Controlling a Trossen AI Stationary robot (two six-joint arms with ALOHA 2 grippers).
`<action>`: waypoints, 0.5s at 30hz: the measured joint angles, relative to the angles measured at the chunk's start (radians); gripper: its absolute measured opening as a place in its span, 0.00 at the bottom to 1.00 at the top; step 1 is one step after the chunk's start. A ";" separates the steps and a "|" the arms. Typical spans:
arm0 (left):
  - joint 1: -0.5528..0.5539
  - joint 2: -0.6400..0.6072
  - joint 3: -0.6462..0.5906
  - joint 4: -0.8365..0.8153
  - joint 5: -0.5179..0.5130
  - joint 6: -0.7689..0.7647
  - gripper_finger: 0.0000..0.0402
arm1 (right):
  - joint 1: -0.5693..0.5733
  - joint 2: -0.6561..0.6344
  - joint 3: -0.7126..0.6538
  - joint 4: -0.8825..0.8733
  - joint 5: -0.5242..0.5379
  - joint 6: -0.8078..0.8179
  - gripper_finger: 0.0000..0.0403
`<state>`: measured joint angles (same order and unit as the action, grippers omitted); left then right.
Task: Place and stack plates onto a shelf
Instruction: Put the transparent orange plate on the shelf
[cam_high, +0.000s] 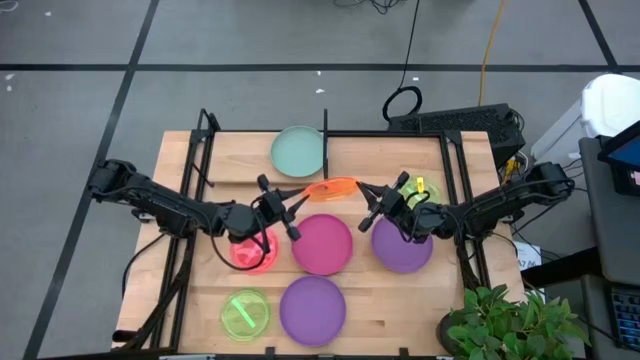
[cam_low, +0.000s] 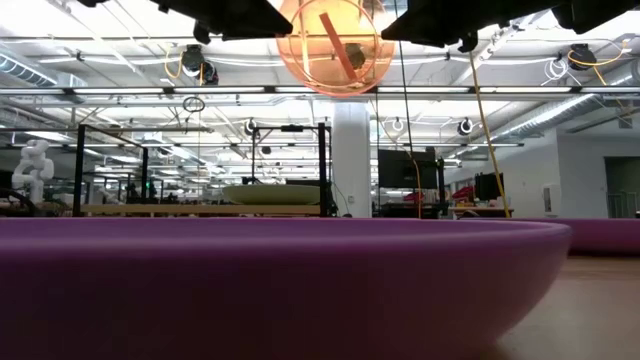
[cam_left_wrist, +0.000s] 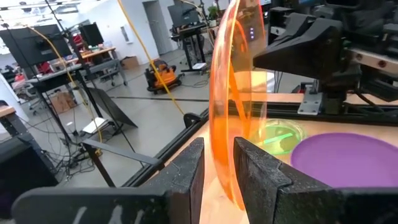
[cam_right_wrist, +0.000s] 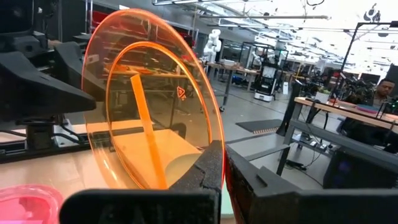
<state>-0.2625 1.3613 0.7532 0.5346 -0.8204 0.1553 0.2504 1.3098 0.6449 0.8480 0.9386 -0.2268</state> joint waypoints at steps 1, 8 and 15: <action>0.001 0.000 0.000 0.000 0.000 -0.001 0.23 | 0.000 0.000 0.000 0.000 0.000 0.001 0.00; 0.004 0.000 0.000 -0.001 0.001 0.008 0.14 | 0.000 0.000 0.000 0.000 0.001 0.005 0.00; 0.005 -0.001 0.000 -0.025 -0.003 0.019 0.02 | 0.000 0.000 0.000 -0.001 0.004 0.005 0.00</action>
<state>-0.2578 1.3602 0.7532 0.5092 -0.8233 0.1741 0.2504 1.3098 0.6449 0.8467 0.9424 -0.2214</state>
